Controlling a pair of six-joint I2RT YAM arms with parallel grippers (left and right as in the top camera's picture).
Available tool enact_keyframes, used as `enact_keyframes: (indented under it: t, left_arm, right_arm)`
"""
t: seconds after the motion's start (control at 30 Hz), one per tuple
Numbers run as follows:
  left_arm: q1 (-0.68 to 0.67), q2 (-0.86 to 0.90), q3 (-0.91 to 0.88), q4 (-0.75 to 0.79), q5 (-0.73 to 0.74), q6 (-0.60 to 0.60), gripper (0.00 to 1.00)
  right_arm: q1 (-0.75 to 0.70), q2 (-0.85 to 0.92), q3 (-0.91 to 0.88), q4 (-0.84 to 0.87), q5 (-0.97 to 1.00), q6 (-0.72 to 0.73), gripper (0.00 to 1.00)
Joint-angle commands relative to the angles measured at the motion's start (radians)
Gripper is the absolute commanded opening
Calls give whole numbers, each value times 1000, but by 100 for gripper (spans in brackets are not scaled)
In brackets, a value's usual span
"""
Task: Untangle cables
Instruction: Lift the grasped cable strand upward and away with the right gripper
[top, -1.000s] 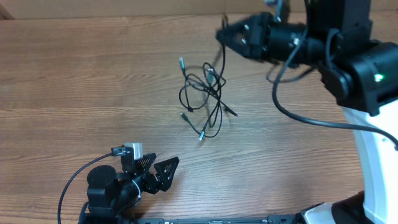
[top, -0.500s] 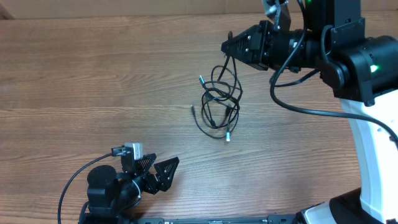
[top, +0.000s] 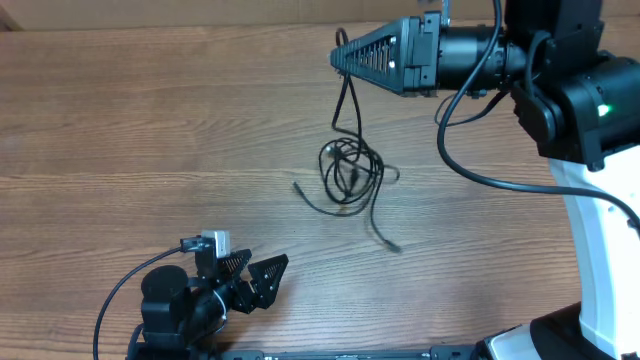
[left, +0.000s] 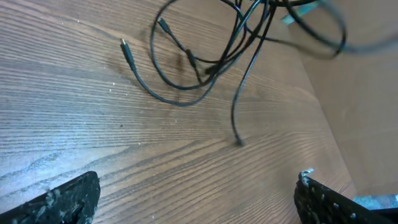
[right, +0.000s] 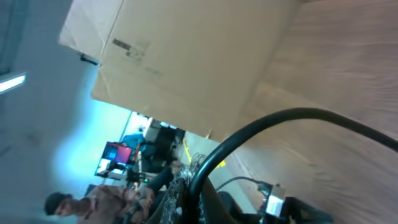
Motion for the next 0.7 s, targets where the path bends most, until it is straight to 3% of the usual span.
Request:
enact_keyframes:
  t: [0.0,0.07,0.17,0.33,0.53,0.67]
  left_arm:
    - [-6,0,18,-2,8,-5,100]
    - [-6,0,18,-2,8,-6,99]
    - [-6,0,18,-2,8,-5,100]
    - [-6,0,18,-2,8,-5,99]
    - [-6,0,18,-2,8,-5,100]
    - [-6,0,18,-2,8,-5,100]
  right_arm:
    - [0,-10,14,-90,267,23,4]
    - [16,-3,14,-217,620,27,4]
    - [48,23,14,-330,805,26,4]
    - [86,68,14,-317,516,-2,4]
    - [75,51,16,-8,163,5,4]
    - [45,14,16,150,152,72,4]
